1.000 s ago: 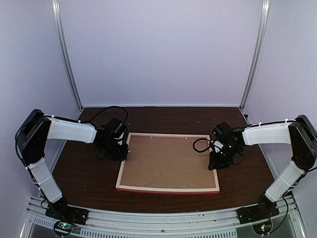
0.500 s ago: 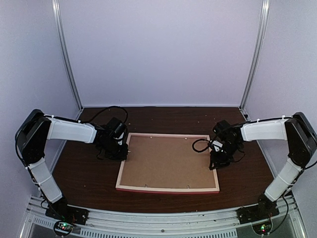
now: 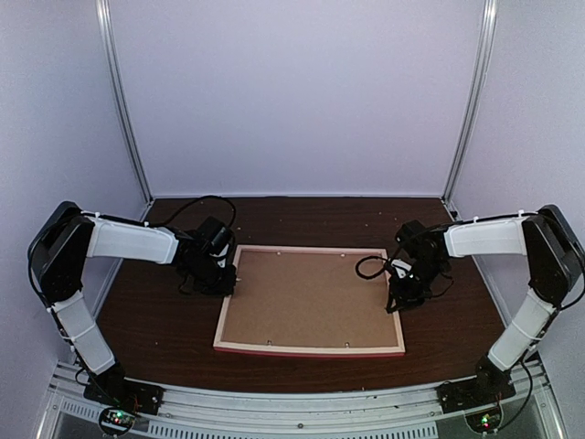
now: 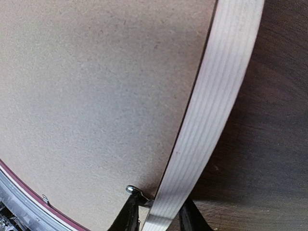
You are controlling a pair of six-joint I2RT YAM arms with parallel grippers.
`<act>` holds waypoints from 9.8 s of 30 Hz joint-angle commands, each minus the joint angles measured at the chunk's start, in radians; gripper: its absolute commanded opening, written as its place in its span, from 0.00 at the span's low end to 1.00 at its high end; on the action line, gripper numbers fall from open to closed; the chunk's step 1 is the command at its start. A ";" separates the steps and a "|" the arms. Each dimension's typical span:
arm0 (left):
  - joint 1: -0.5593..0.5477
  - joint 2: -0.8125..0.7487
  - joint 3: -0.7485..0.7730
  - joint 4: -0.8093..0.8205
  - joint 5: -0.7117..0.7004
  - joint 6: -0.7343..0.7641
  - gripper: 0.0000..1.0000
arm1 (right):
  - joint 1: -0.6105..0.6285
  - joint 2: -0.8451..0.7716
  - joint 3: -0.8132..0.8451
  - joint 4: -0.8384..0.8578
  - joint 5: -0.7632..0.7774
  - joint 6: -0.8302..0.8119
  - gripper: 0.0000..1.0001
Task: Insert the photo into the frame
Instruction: Press the fastener onto the backboard, then pick up the photo frame from the center of the board, then pass from the right arm to the left, then turn over the photo frame.
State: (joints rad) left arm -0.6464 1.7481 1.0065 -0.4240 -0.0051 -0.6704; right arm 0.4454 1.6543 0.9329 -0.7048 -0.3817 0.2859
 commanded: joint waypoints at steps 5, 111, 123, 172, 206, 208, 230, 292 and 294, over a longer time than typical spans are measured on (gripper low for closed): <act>-0.019 0.016 0.006 -0.063 0.038 0.037 0.16 | -0.021 0.077 0.000 0.183 -0.108 -0.036 0.28; -0.019 -0.156 -0.027 -0.063 0.021 0.098 0.96 | -0.111 0.012 0.018 0.125 0.032 0.064 0.18; -0.162 -0.251 0.034 0.084 0.079 0.269 0.89 | -0.099 0.076 0.156 0.145 -0.054 0.086 0.03; -0.687 0.222 0.213 0.309 -0.603 1.067 0.42 | -0.100 0.107 0.347 -0.125 -0.309 0.013 0.04; -0.671 -0.019 0.488 -0.052 -0.697 1.186 0.00 | -0.140 -0.009 0.646 -0.348 -0.212 -0.049 0.31; -0.664 -0.026 0.535 -0.113 -0.688 1.193 0.00 | -0.143 -0.010 0.666 -0.357 -0.209 -0.053 0.31; -0.439 -0.152 0.824 -0.486 -0.364 1.080 0.00 | -0.207 -0.161 0.656 -0.231 -0.299 -0.077 0.47; 0.057 -0.203 0.645 0.227 0.341 -0.362 0.00 | -0.166 -0.192 0.558 -0.082 -0.303 -0.050 1.00; 0.067 -0.204 0.594 0.253 0.341 -0.395 0.00 | -0.166 -0.190 0.548 -0.078 -0.300 -0.050 1.00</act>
State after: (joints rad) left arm -0.6010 1.6321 1.6341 -0.4988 0.2699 -0.9142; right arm 0.2756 1.4620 1.4902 -0.7784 -0.7021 0.2382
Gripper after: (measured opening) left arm 0.212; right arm 0.995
